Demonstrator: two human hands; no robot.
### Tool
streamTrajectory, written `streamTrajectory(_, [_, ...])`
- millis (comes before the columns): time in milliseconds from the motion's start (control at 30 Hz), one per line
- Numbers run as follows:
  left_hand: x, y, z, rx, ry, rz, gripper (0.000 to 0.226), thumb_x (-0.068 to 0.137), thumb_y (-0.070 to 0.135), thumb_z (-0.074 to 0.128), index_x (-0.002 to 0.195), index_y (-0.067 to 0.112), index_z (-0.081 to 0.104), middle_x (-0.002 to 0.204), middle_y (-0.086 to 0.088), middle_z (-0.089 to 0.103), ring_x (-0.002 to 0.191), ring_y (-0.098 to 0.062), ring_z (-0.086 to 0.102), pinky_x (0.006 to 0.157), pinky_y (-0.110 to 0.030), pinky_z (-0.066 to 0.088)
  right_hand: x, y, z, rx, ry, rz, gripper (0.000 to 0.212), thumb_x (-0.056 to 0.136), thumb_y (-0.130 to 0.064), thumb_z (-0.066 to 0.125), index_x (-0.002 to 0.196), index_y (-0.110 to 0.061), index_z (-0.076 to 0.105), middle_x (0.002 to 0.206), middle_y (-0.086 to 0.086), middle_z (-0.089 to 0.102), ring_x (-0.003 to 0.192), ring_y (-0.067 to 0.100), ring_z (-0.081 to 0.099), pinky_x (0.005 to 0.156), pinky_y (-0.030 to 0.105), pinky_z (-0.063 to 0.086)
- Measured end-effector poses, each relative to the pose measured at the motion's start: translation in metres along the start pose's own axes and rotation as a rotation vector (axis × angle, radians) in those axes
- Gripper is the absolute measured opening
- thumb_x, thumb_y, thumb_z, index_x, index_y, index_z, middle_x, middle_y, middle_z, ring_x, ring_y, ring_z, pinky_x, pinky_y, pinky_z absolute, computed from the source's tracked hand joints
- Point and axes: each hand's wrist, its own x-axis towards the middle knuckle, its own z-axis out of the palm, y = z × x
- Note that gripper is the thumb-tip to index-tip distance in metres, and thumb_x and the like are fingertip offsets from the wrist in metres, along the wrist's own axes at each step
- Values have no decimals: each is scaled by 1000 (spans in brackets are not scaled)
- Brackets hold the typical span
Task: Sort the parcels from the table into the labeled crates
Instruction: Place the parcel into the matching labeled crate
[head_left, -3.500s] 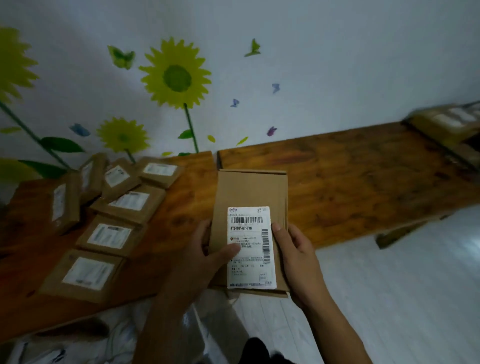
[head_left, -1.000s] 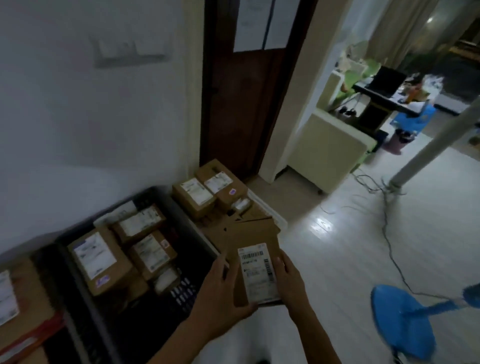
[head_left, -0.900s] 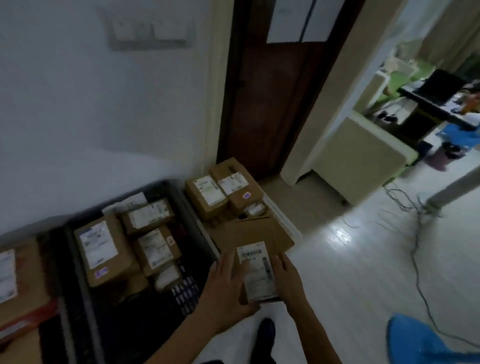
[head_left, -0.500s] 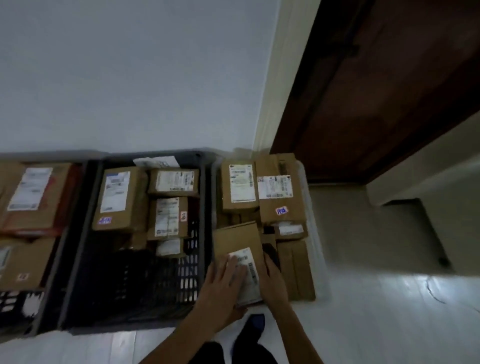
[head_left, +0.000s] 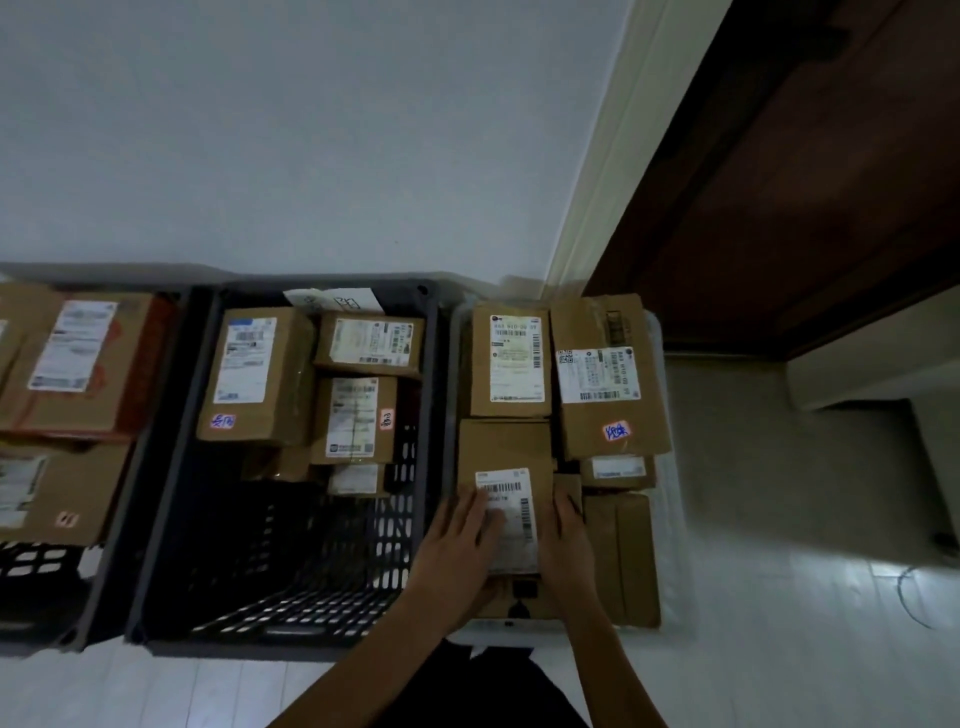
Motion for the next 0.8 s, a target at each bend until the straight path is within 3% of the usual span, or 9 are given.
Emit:
streamTrajectory(67, [6,0,-1,26,31,1,94,43,43,94,119,9,51,129,-22,63,120,-39,63,101,-55,46,7,5,8,-130,2,-17,35,107,-35,42,138,-23,46,128,10,58,104,22,62,81,37,60])
streamTrajectory(167, [8,-1,-3,39,46,-22,81,62,32,88,130,8,50,147,-25,47,139,-42,43,116,-54,24,4,3,4,-314,-1,-55,48,105,-38,46,150,-28,34,140,9,42,123,29,51,97,49,54])
streamTrajectory(300, [6,-1,-2,54,94,-35,67,88,20,64,147,11,35,164,-22,13,153,-40,6,118,-46,-6,-10,13,-9,-404,-115,-163,69,99,-42,59,157,-29,25,152,3,38,134,23,46,106,40,50])
streamTrajectory(367, [9,-1,-6,11,106,-30,65,92,19,59,149,16,26,166,-14,1,154,-35,-5,119,-42,-12,-19,17,-10,-476,-159,-205,71,99,-43,57,159,-31,21,154,-1,37,136,19,44,107,35,48])
streamTrajectory(500, [10,-6,-13,-20,66,-23,70,92,25,63,150,17,25,165,-11,3,154,-34,-4,124,-44,-2,-18,10,-12,-544,-190,-230,61,102,-43,52,157,-31,28,149,-3,45,134,19,45,104,32,48])
streamTrajectory(567, [12,-7,-15,38,19,-37,75,90,33,65,151,14,25,163,-14,7,153,-36,2,124,-48,1,-15,-2,-19,-541,-162,-289,46,101,-38,54,146,-34,42,137,-4,56,124,17,54,96,30,52])
streamTrajectory(667, [12,-8,-19,128,-28,-15,78,75,45,79,138,12,48,152,-25,35,141,-44,36,116,-57,26,-7,-29,-49,-448,190,-412,14,98,-29,58,113,-30,58,111,-3,67,104,18,65,84,32,56])
streamTrajectory(733, [13,-11,-19,118,-62,-27,92,36,59,91,114,17,66,127,-20,60,116,-39,62,98,-54,49,8,-48,-83,-437,421,-364,29,98,-31,60,124,-19,60,128,8,60,119,26,55,96,43,52])
streamTrajectory(800, [15,-10,-21,115,-48,-7,98,36,64,89,119,20,63,130,-18,59,120,-38,59,101,-53,47,33,-63,-117,-420,414,-247,55,97,-43,59,144,-19,44,147,11,44,134,32,42,105,53,47])
